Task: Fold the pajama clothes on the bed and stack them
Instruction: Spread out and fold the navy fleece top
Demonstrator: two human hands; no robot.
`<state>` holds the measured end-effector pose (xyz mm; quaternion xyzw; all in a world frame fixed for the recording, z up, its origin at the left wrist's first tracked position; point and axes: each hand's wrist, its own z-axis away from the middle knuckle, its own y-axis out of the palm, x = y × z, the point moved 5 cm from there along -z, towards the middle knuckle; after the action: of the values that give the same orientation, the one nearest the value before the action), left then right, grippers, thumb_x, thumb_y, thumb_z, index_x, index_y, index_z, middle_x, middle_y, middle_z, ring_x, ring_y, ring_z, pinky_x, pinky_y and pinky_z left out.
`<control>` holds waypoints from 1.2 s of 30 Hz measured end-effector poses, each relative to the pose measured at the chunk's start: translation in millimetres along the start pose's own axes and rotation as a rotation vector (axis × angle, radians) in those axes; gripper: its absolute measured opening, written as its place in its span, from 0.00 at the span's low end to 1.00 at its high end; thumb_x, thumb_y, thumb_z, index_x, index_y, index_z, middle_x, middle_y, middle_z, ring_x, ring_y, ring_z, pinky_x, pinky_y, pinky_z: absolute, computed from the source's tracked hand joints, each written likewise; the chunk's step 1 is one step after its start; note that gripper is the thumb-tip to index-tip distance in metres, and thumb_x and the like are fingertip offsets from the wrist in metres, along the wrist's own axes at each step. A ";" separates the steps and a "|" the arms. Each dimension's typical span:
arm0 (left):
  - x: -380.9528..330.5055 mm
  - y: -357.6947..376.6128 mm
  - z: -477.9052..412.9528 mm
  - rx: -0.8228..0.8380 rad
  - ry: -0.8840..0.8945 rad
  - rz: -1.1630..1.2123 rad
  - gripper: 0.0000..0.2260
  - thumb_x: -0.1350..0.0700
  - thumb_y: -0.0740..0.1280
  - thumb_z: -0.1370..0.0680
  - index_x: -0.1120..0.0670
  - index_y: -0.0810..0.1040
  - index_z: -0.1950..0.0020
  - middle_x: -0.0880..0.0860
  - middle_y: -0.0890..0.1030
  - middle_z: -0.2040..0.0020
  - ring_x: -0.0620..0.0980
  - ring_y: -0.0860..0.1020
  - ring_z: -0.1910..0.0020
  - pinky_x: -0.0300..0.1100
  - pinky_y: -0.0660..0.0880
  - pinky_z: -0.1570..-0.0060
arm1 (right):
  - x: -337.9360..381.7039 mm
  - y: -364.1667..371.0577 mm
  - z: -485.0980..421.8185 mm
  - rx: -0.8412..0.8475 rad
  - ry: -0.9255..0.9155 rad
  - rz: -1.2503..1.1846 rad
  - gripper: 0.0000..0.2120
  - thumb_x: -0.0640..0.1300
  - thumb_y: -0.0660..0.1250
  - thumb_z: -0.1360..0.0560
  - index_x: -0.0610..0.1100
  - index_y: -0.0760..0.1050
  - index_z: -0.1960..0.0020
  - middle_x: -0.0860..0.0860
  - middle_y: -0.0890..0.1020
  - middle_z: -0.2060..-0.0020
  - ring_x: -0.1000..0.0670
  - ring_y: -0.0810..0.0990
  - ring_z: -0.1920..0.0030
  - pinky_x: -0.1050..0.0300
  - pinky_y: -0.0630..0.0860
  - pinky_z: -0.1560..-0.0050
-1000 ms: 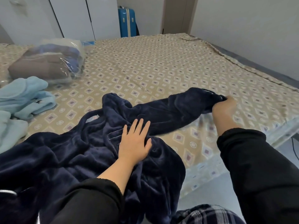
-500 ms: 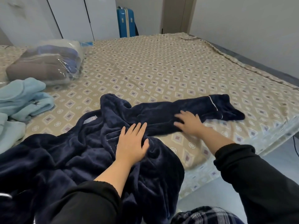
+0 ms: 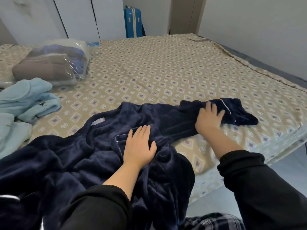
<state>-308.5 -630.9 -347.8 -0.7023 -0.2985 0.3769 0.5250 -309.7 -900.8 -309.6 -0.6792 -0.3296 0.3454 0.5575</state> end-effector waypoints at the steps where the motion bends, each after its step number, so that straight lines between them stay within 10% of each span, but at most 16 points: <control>1: 1.1 0.2 -0.4 0.005 -0.012 0.007 0.27 0.46 0.51 0.19 0.54 0.54 0.21 0.51 0.58 0.22 0.47 0.53 0.23 0.49 0.44 0.24 | 18.7 -5.3 2.0 -0.061 -0.124 -0.107 0.19 0.47 0.60 0.23 0.44 0.68 0.33 0.44 0.60 0.26 0.41 0.57 0.27 0.34 0.56 0.31; 4: 1.5 -4.6 3.6 0.006 -0.056 0.035 0.27 0.47 0.51 0.18 0.56 0.54 0.21 0.52 0.57 0.21 0.48 0.51 0.22 0.47 0.44 0.24 | 60.5 10.6 28.4 0.177 -0.426 -0.349 0.25 0.54 0.52 0.19 0.48 0.56 0.23 0.47 0.55 0.23 0.43 0.54 0.24 0.37 0.53 0.29; 12: 39.9 -44.5 50.8 -0.027 0.125 -0.238 0.26 0.45 0.49 0.18 0.53 0.52 0.21 0.53 0.49 0.20 0.53 0.39 0.22 0.54 0.36 0.27 | 78.6 26.4 45.6 0.513 -0.268 -0.254 0.28 0.51 0.50 0.18 0.47 0.47 0.21 0.45 0.48 0.22 0.42 0.49 0.23 0.37 0.51 0.27; 18: 155.4 -84.5 80.6 0.008 -0.289 -0.245 0.35 0.38 0.56 0.22 0.52 0.46 0.21 0.55 0.50 0.21 0.56 0.46 0.22 0.58 0.46 0.26 | 155.9 -39.8 88.4 0.166 -0.566 -0.714 0.27 0.48 0.58 0.19 0.43 0.56 0.23 0.46 0.54 0.23 0.47 0.53 0.23 0.55 0.52 0.26; 22: 186.6 -81.2 92.6 0.084 -0.390 -0.116 0.39 0.36 0.61 0.24 0.54 0.49 0.21 0.53 0.58 0.23 0.54 0.54 0.23 0.56 0.51 0.26 | 213.5 -21.1 129.7 0.342 -0.820 -0.313 0.26 0.55 0.51 0.18 0.50 0.53 0.22 0.48 0.52 0.22 0.48 0.50 0.23 0.43 0.48 0.25; 36: 228.8 -97.7 60.5 -0.149 -0.493 0.224 0.17 0.58 0.61 0.23 0.50 0.70 0.34 0.56 0.80 0.41 0.59 0.77 0.43 0.50 0.74 0.46 | 226.7 -45.7 34.7 0.064 -0.578 -0.478 0.31 0.48 0.64 0.22 0.40 0.56 0.24 0.42 0.57 0.24 0.41 0.59 0.25 0.44 0.57 0.26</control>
<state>-238.8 -387.1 -313.1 -0.6549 -0.3643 0.5690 0.3385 -218.2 -686.2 -292.5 -0.4399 -0.6116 0.3931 0.5271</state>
